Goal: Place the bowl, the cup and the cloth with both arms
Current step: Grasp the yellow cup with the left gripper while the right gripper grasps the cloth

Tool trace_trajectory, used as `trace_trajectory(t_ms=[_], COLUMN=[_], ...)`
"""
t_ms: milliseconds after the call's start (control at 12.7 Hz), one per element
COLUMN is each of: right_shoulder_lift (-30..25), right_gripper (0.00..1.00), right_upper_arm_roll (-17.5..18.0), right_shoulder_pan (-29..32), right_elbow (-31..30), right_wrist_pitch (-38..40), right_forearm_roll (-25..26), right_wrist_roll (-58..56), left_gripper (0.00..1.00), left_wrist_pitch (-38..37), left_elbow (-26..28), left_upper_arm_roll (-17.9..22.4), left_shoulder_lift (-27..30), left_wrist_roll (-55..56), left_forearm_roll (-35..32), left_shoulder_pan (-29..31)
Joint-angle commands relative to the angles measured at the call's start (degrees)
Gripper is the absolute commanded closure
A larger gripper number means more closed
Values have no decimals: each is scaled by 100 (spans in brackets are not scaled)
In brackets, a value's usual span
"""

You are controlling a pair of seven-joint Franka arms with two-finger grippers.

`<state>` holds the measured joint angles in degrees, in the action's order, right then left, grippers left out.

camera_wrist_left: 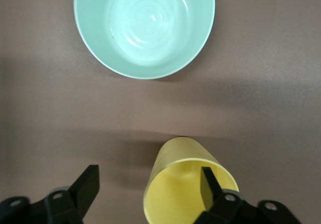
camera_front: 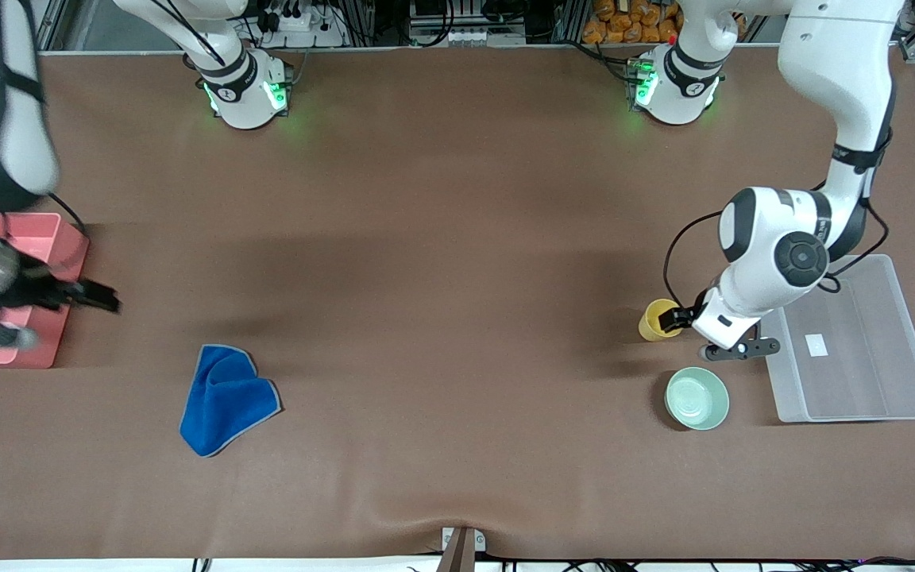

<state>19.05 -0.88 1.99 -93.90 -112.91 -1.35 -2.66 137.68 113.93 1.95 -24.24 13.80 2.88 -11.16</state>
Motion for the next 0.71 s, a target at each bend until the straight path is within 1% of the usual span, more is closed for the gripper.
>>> trace_trajectory(t_ms=[0, 79, 158, 237, 316, 395, 474, 632], right_shoulder_lift=[475, 598, 739, 879, 1037, 1178, 1319, 1487], right_gripper=[0, 0, 0, 0, 0, 0, 0, 0], right_upper_arm_roll=[-27, -27, -27, -27, -18, -18, -18, -18], right_shoulder_pan=[-32, -50, -85, -102, -137, -277, -444, -481], right_elbow=[214, 214, 214, 214, 205, 197, 197, 144], right_wrist_pitch=[-379, -546, -748, -985, -1231, -1520, -1810, -2164], right_forearm_roll=[-40, -49, -180, -468, -758, -909, -928, -928], right_wrist_roll=[38, 38, 38, 38, 38, 29, 37, 55], left_gripper=[30, 39, 51, 82, 100, 100, 100, 100], left_wrist_pitch=[74, 75, 75, 75, 75, 66, 66, -13], left_elbow=[129, 147, 139, 130, 138, 138, 130, 34], left_upper_arm_roll=[-45, -45, -45, -45, -45, -45, -45, -45], left_shoulder_lift=[42, 51, 34, 8, -1, -1, 7, 51], left_wrist_roll=[88, 79, 79, 79, 79, 105, 157, 228], left_forearm_roll=[29, 29, 29, 29, 29, 29, 29, 29], left_shoulder_pan=[26, 35, 18, 0, 0, 0, 17, 44])
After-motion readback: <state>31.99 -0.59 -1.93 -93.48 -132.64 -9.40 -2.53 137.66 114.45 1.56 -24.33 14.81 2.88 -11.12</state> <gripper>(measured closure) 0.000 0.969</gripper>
